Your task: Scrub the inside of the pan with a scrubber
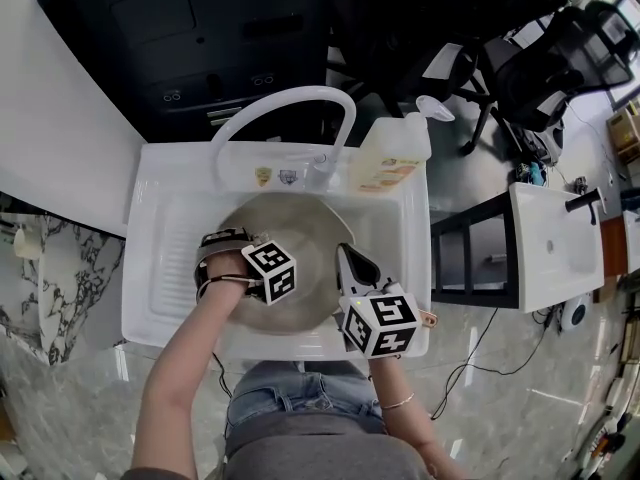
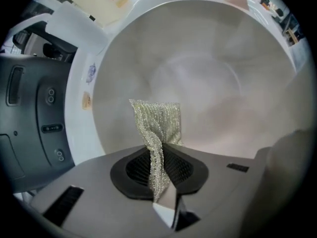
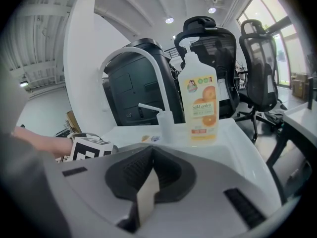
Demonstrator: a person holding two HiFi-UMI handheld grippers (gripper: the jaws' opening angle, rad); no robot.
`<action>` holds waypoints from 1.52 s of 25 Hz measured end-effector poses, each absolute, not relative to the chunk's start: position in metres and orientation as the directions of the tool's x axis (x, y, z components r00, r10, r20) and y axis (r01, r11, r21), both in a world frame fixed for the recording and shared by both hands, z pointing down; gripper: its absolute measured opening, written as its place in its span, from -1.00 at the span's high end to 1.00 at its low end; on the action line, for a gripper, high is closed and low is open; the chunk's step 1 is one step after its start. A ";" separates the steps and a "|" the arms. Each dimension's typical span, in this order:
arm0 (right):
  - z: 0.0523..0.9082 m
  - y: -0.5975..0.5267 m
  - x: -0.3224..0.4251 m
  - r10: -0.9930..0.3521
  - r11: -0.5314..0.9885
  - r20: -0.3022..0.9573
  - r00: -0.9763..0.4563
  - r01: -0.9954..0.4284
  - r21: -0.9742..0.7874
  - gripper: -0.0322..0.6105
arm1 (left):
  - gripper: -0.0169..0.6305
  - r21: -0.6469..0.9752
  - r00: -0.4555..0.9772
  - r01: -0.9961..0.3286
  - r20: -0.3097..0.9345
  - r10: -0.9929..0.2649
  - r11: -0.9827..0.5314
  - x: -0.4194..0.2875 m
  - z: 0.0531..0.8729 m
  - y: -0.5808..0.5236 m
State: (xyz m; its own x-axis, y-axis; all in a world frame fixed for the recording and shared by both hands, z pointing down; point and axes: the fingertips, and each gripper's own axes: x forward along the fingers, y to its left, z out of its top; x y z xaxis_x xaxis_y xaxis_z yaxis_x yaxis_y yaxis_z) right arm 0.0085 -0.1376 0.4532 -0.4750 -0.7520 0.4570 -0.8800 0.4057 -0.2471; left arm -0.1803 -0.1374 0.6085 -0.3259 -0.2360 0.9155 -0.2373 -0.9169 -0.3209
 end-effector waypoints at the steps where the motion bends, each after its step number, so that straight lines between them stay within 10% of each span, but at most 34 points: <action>1: 0.453 -0.137 0.009 -0.753 0.405 0.457 -0.474 -0.880 -0.247 0.87 | 0.77 -0.349 -0.330 -0.225 0.906 -0.266 -0.910 -0.181 0.607 -0.143; 13: 0.452 -0.135 0.033 -0.781 0.354 0.454 -0.428 -0.903 -0.243 0.87 | 0.77 -0.580 -0.309 -0.138 0.796 -0.521 -0.803 -0.171 0.591 -0.191; 24: 0.448 -0.130 0.040 -0.802 0.322 0.450 -0.393 -0.919 -0.229 0.87 | 0.76 -0.659 -0.058 -0.438 0.700 -0.712 -0.612 -0.142 0.537 -0.206; 38: 0.430 -0.112 0.020 -0.830 0.332 0.401 -0.388 -0.921 -0.204 0.87 | 0.76 -0.223 0.283 -0.852 0.565 -0.775 -0.473 -0.125 0.469 -0.160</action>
